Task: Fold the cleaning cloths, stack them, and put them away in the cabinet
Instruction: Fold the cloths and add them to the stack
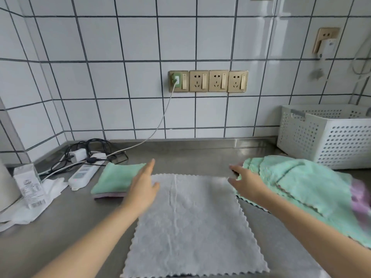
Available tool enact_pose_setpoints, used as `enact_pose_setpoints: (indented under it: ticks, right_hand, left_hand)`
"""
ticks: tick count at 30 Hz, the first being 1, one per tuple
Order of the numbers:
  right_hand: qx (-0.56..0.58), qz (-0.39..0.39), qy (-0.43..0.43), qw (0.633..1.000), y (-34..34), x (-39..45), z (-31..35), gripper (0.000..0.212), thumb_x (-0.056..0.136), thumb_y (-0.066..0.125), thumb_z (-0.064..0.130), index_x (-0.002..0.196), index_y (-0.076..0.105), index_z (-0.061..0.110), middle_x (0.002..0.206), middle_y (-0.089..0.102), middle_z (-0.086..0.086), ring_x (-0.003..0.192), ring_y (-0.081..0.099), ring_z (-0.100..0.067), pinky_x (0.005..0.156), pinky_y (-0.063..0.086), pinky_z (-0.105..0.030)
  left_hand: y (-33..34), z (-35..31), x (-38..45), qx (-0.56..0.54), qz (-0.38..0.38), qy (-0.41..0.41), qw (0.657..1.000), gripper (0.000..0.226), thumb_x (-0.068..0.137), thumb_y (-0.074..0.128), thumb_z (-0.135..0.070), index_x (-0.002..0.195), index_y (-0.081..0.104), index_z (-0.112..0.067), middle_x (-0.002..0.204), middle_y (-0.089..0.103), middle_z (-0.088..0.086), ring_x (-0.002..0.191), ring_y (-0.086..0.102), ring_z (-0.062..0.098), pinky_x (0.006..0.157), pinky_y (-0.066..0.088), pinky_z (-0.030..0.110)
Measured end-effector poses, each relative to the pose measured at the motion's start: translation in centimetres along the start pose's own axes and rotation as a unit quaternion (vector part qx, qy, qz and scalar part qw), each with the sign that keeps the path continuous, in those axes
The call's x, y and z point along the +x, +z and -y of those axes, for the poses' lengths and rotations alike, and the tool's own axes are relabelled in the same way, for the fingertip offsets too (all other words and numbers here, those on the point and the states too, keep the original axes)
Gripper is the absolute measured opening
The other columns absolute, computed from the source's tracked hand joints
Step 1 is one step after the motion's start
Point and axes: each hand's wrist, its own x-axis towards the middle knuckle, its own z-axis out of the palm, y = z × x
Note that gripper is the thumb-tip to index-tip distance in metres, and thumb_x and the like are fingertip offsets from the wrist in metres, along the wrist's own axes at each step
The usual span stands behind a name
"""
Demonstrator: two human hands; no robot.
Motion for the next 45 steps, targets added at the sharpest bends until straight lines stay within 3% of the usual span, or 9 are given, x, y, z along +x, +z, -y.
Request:
enact_pose_setpoints:
  ticks: [6,10,15,23,26,32,38,42,45]
  right_hand:
    - [-0.083,0.101,-0.194,0.972,3.2,-7.1,-0.8,0.032,0.095,0.046,0.027,0.12,0.06,0.016,0.131,0.053,0.002,0.123,0.051,-0.017,0.101,0.035,-0.018]
    - [-0.06,0.103,-0.254,0.96,3.7,-11.5,0.4,0.032,0.097,0.045,0.034,0.12,0.061,0.018,0.133,0.052,0.005,0.125,0.045,-0.008,0.101,0.025,-0.006]
    - [-0.089,0.142,-0.326,0.93,4.2,-14.9,1.8,0.058,0.093,0.029,0.059,0.122,0.058,0.019,0.131,0.054,0.002,0.121,0.049,-0.013,0.104,0.033,-0.016]
    - [-0.153,0.011,-0.413,0.898,5.0,-15.9,1.3,0.044,0.101,0.026,0.04,0.094,0.063,0.017,0.102,0.064,0.003,0.091,0.064,-0.016,0.078,0.051,-0.024]
    - [-0.189,0.014,-0.412,0.891,5.5,-15.5,1.0,0.032,0.101,0.03,0.031,0.091,0.057,0.018,0.099,0.062,0.003,0.089,0.062,-0.018,0.071,0.053,-0.029]
    - [-0.216,0.041,-0.39,0.894,5.5,-15.8,1.0,0.006,0.092,0.046,0.019,0.09,0.052,0.02,0.096,0.058,0.004,0.086,0.06,-0.018,0.067,0.052,-0.03]
    - [-0.215,-0.073,-0.39,0.893,5.3,-15.9,2.5,0.02,0.081,0.047,0.036,0.069,0.05,0.021,0.063,0.054,0.007,0.052,0.056,-0.014,0.04,0.038,-0.024]
    - [-0.233,-0.042,-0.368,0.899,4.9,-15.7,0.6,0.027,0.064,0.069,0.012,0.082,0.053,0.024,0.074,0.056,0.009,0.06,0.058,-0.015,0.042,0.043,-0.025]
    - [-0.199,-0.048,-0.324,0.924,3.4,-15.5,-2.1,0.037,0.062,0.077,0.01,0.093,0.065,0.026,0.093,0.069,0.011,0.079,0.068,-0.012,0.053,0.054,-0.022]
  left_hand:
    - [2.7,-1.2,-9.5,0.061,0.236,0.163,0.956,0.063,0.091,0.042,-0.055,0.148,0.025,-0.032,0.152,0.006,-0.024,0.144,-0.004,-0.001,0.111,-0.004,0.013]
    - [2.1,-0.7,-12.3,0.121,0.264,0.199,0.936,0.087,0.068,0.003,-0.077,0.146,0.021,-0.042,0.148,0.0,-0.033,0.138,-0.014,-0.011,0.115,-0.009,0.021]
    - [1.5,-0.7,-14.2,0.126,0.293,0.227,0.92,0.087,0.071,0.01,-0.081,0.148,0.018,-0.041,0.149,-0.003,-0.033,0.137,-0.016,-0.014,0.115,-0.011,0.021]
    - [1.5,-0.1,-14.7,0.11,0.206,0.271,0.934,0.078,0.082,0.014,-0.074,0.137,0.049,-0.03,0.146,0.036,-0.021,0.139,0.023,-0.006,0.118,0.013,0.024]
    - [1.5,0.0,-14.7,0.147,0.116,0.355,0.916,0.04,0.09,0.038,-0.044,0.11,0.069,-0.027,0.12,0.066,-0.013,0.117,0.058,0.004,0.096,0.048,0.025]
    - [1.3,0.1,-15.3,0.178,0.079,0.431,0.881,0.028,0.088,0.044,-0.028,0.094,0.071,-0.022,0.103,0.073,-0.009,0.1,0.068,0.007,0.078,0.057,0.022]
    - [0.5,-2.3,-15.5,0.158,-0.011,0.311,0.937,0.016,0.088,0.04,-0.032,0.078,0.048,-0.023,0.043,0.047,-0.009,0.033,0.045,0.012,0.036,0.02,0.02]
    - [0.1,-0.6,-15.1,0.14,0.065,0.295,0.943,0.009,0.089,0.056,-0.03,0.096,0.049,-0.028,0.069,0.064,-0.014,0.05,0.056,0.007,0.04,0.025,0.012]
    - [-0.6,2.4,-14.9,0.105,0.111,0.268,0.951,0.032,0.09,0.06,-0.018,0.12,0.059,-0.027,0.119,0.063,-0.02,0.1,0.06,-0.005,0.076,0.04,0.002]
